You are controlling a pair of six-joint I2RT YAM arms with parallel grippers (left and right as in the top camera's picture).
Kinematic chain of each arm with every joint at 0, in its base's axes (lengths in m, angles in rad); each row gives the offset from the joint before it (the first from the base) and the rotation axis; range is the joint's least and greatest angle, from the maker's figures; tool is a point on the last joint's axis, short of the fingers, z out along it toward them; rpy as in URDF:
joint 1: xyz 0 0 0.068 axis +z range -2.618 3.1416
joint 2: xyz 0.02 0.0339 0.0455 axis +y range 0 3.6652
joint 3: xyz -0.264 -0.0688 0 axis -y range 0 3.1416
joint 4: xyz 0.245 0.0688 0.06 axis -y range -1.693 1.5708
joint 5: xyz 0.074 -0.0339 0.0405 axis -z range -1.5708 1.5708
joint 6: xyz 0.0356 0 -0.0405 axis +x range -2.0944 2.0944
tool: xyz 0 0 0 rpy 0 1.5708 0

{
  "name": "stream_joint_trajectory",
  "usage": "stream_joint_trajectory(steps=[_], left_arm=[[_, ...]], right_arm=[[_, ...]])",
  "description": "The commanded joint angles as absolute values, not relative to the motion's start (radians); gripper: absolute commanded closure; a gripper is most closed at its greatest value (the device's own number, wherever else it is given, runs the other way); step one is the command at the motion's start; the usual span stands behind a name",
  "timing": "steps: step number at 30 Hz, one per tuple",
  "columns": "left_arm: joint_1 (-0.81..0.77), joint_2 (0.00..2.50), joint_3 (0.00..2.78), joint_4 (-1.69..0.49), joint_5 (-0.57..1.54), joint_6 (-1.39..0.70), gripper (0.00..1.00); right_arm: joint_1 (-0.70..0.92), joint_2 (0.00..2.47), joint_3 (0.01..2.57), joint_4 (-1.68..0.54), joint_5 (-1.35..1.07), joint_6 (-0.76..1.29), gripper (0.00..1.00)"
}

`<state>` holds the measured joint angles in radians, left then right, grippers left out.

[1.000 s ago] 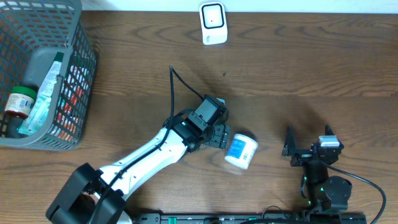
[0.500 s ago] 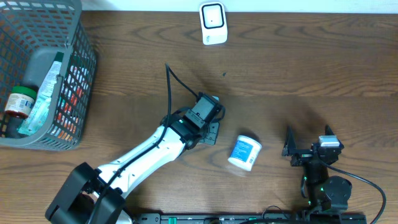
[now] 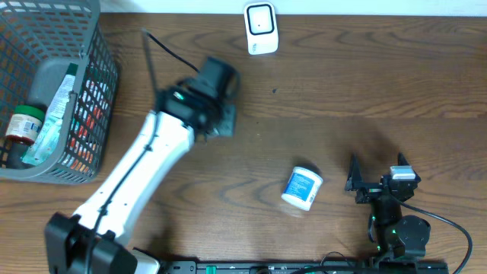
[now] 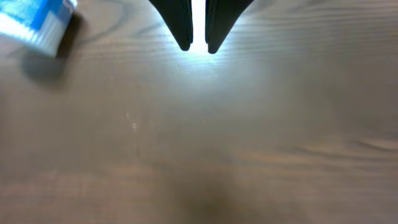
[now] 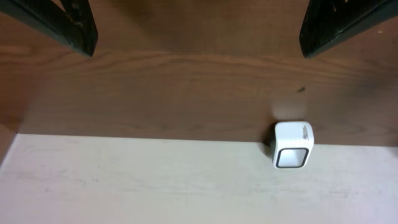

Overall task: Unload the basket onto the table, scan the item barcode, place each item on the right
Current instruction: 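Move the left gripper back into the grey basket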

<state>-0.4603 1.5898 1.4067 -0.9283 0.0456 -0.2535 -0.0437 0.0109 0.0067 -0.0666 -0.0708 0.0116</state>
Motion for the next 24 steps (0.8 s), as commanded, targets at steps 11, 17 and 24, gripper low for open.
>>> stream_joint_trajectory(steps=[11,17,24], left_arm=[[-0.036,1.474,1.772,-0.956,0.033,-0.221,0.83],[0.165,1.425,1.772,-0.820,0.033,-0.241,0.78],[0.339,1.432,1.771,-0.765,0.033,-0.241,0.73]], right_arm=[[-0.049,0.005,0.006,-0.071,-0.065,0.022,0.01],[-0.049,0.005,0.006,-0.071,-0.065,0.022,0.01],[-0.049,0.005,0.006,-0.071,-0.065,0.022,0.01]])
